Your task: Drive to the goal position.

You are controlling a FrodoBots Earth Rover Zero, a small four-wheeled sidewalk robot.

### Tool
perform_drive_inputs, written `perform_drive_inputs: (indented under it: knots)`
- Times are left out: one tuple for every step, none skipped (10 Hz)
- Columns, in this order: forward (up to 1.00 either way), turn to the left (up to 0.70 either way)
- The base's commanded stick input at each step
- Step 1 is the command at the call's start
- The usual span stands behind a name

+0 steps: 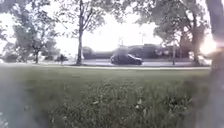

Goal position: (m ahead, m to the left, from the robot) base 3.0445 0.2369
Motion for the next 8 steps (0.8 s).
perform_drive_inputs:
  knots:
    - [0.7,0.0]
    - [0.7,0.0]
    - [0.7,0.0]
    - [0.7,-0.24]
    - [0.7,-0.35]
    - [0.7,-0.35]
    - [0.7,-0.35]
    - [0.7,-0.35]
